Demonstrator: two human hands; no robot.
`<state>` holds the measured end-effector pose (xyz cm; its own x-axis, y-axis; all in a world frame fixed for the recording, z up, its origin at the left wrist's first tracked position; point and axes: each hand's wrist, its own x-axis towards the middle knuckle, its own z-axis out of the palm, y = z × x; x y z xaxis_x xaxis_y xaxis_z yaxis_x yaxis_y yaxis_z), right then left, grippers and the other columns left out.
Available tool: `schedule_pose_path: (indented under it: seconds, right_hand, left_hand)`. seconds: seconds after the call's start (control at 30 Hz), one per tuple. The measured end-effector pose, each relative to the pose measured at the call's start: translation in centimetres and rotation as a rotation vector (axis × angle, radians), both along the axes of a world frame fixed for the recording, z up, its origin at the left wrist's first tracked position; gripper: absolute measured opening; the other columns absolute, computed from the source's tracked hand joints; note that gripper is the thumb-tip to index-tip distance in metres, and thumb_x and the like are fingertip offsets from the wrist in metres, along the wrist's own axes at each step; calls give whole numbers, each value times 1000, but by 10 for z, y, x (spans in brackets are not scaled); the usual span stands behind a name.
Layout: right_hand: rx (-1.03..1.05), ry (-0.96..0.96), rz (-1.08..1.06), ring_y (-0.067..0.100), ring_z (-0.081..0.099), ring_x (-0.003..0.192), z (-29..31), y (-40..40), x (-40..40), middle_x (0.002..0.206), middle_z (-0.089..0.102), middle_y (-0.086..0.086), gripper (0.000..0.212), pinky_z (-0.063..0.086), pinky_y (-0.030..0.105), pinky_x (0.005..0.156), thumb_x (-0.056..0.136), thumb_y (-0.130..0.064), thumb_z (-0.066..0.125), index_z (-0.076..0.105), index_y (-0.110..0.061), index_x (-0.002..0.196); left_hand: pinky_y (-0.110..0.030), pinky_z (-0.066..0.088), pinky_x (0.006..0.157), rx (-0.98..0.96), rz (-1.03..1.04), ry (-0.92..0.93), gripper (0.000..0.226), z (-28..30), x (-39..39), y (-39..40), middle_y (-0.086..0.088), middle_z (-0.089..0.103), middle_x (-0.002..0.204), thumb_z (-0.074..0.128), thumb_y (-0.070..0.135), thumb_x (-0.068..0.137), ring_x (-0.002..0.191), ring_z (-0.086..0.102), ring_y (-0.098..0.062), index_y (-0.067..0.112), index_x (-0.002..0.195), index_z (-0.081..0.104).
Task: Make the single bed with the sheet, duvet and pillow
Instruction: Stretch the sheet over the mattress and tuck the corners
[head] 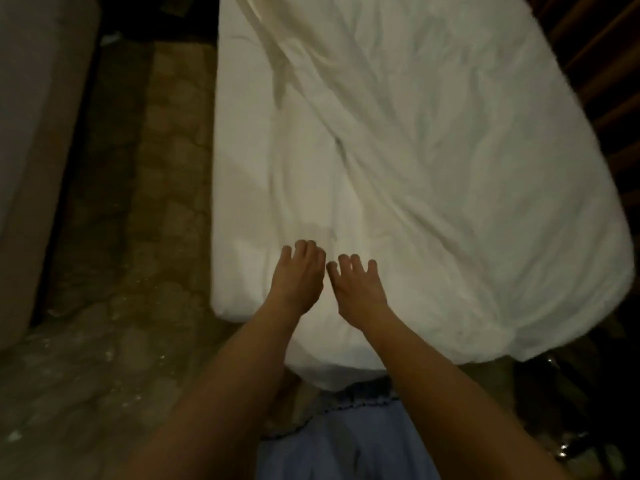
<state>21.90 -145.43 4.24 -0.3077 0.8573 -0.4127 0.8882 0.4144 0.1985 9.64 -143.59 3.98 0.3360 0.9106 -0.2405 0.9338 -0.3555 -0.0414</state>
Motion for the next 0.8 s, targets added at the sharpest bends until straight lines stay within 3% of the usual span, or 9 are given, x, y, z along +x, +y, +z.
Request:
schedule_pose_path:
  seconds: [0.1,0.3,0.47,0.57,0.67,0.7,0.8]
  right_hand:
    - [-1,56,-46,31,39,124,2,-2,-70,137,37,15,55,31,44,102,89,-18,56,31,-8,137]
    - [-16,122,-50,27,43,116,-4,26,-173,129,44,13,44,34,36,97,89,-14,54,37,-7,129]
    - [-45,141,-81,29,42,117,-15,66,-227,130,42,14,48,34,38,97,88,-14,55,35,-7,130]
    - [-33,135,-145,30,42,117,-23,107,-247,130,42,15,48,34,39,98,87,-14,56,35,-7,129]
    - [-32,148,-264,29,44,114,-26,156,-260,126,44,14,46,36,37,95,86,-14,56,37,-7,127]
    - [-23,151,-304,28,44,113,-25,174,-261,126,44,13,46,36,36,94,86,-14,57,37,-7,127]
    - [-30,148,-406,29,44,113,-15,212,-257,125,44,14,47,36,36,93,85,-12,58,38,-7,126]
  left_hand:
    - [-36,35,99,-31,-33,5,37,0,-74,-7,-11,48,127,42,26,96,118,44,-27,6,127,45]
    - [-31,39,91,-73,-9,-36,29,-8,-176,10,-9,51,116,41,28,96,106,47,-22,8,116,49]
    - [-30,45,84,-32,-49,-4,30,-2,-230,67,-8,59,103,57,33,89,96,54,-21,8,105,59]
    - [-31,45,89,-65,-129,30,29,-1,-244,117,-9,57,108,53,28,91,100,54,-21,6,110,56]
    - [-29,51,59,-75,-212,4,33,-4,-248,182,-8,61,73,85,22,54,67,58,-20,6,74,65]
    - [-29,50,59,-88,-217,17,33,-4,-248,206,-8,61,73,85,20,52,67,58,-21,6,74,64]
    - [-31,40,88,-128,-291,43,26,3,-243,261,-10,53,111,55,20,88,103,50,-24,6,110,54]
